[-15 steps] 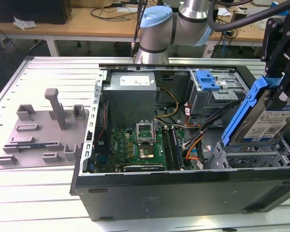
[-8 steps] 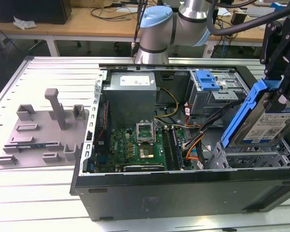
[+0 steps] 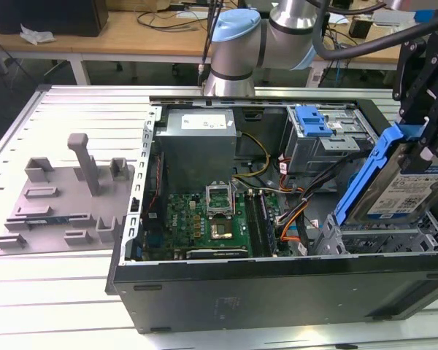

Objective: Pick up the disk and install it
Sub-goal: 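Insert the disk into the insertion slot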

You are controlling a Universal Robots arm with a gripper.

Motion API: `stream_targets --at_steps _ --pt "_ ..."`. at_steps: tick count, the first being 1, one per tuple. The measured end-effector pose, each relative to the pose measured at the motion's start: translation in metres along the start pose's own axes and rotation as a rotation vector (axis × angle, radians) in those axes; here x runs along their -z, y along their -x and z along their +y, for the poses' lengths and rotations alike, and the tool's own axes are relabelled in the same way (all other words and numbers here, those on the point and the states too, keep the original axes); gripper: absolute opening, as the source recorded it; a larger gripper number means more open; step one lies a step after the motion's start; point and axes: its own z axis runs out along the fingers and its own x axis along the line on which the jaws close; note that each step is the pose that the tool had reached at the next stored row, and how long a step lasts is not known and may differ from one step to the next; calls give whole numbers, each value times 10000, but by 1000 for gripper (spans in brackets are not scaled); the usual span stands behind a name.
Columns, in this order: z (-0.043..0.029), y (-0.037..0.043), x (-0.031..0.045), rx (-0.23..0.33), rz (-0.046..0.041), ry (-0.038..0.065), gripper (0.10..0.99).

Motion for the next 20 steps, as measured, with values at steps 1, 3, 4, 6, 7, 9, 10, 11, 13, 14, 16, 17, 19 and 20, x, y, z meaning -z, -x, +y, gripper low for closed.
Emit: stream_targets --at_steps 1,3,4,6,7,9,10,11,13,14,16,17,19,20 --pt "0 -2 -5 0 2 0 373" --pt "1 -4 -31 0 2 0 373" --pt "1 -5 -44 1 3 0 373" --pt "4 -6 -75 0 3 0 373" --pt "4 -7 -86 1 3 0 373" --pt "7 -8 -116 1 2 0 373" --pt "7 -8 -125 0 1 0 373" --pt "8 -9 -135 1 2 0 373" --pt "11 -11 -175 0 2 0 373" --pt "13 -11 -192 0 3 0 373" --pt "17 -14 -246 0 3 0 373" --pt "26 -19 -362 1 3 0 373" --pt "42 -27 -559 2 4 0 373" --pt "42 -28 -565 1 3 0 384"
